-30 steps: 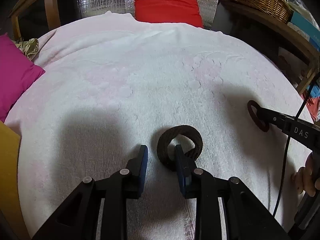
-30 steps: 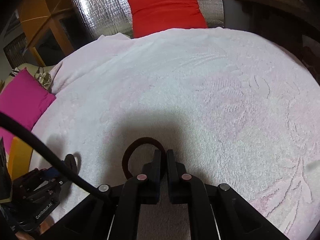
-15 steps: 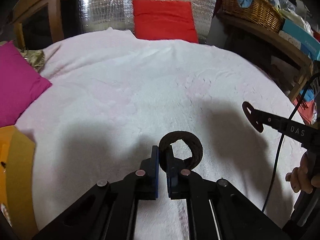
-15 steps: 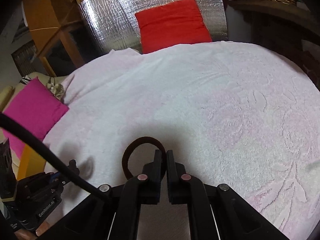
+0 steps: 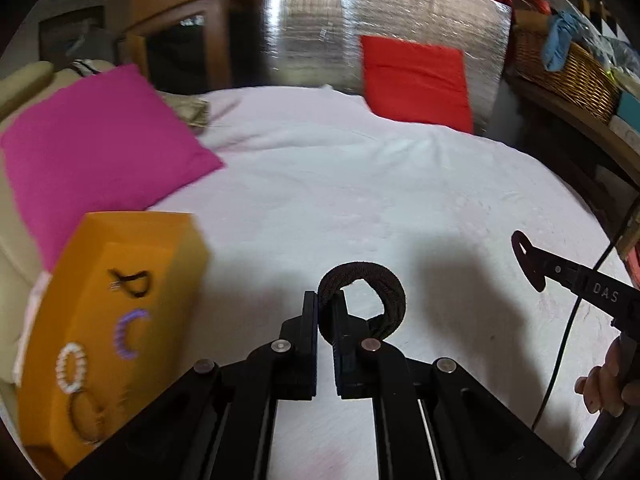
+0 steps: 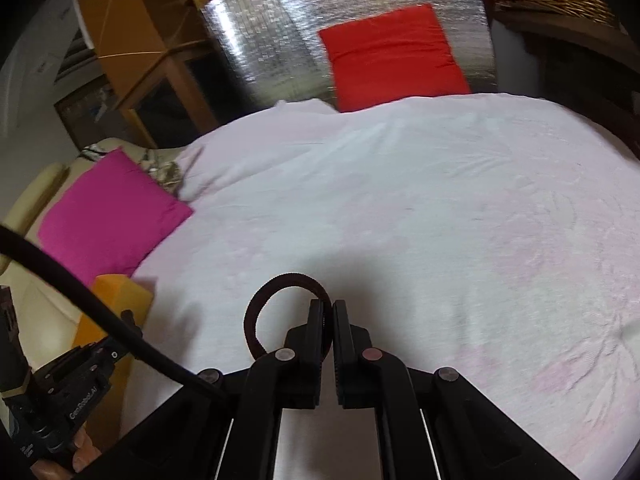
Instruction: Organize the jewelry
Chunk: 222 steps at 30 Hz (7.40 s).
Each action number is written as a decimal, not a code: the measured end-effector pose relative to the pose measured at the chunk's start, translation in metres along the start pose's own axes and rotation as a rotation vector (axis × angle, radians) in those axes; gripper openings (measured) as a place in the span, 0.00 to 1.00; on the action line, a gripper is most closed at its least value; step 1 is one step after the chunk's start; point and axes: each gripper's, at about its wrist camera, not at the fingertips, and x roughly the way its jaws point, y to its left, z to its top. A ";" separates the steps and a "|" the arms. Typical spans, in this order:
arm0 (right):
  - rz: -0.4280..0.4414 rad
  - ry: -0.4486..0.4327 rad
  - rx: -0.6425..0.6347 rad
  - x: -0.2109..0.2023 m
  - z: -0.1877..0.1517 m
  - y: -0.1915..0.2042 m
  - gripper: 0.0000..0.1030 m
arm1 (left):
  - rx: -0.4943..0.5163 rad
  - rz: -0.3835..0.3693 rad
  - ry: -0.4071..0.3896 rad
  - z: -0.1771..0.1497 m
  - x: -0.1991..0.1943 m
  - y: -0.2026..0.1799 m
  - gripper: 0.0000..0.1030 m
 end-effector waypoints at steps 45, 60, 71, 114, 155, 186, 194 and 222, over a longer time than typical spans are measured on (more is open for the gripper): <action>0.468 0.051 -0.470 0.012 -0.093 0.281 0.05 | -0.229 0.459 0.048 -0.102 -0.089 0.225 0.06; 0.447 0.119 -0.542 0.052 -0.115 0.312 0.05 | -0.213 0.477 0.138 -0.127 -0.062 0.234 0.06; 0.450 0.135 -0.539 0.069 -0.120 0.324 0.05 | -0.204 0.493 0.159 -0.132 -0.056 0.239 0.06; 0.425 0.044 -0.482 0.013 -0.096 0.296 0.35 | -0.149 0.483 0.028 -0.084 -0.132 0.184 0.80; 0.179 -0.110 -0.533 -0.248 -0.143 0.294 0.76 | -0.278 0.680 -0.387 -0.109 -0.377 0.145 0.90; 0.166 -0.109 -0.510 -0.244 -0.143 0.310 0.76 | -0.309 0.655 -0.371 -0.120 -0.373 0.163 0.91; 0.160 -0.107 -0.509 -0.242 -0.142 0.312 0.76 | -0.314 0.649 -0.368 -0.121 -0.373 0.165 0.91; 0.142 -0.110 -0.505 -0.232 -0.137 0.321 0.76 | -0.342 0.637 -0.342 -0.125 -0.362 0.180 0.91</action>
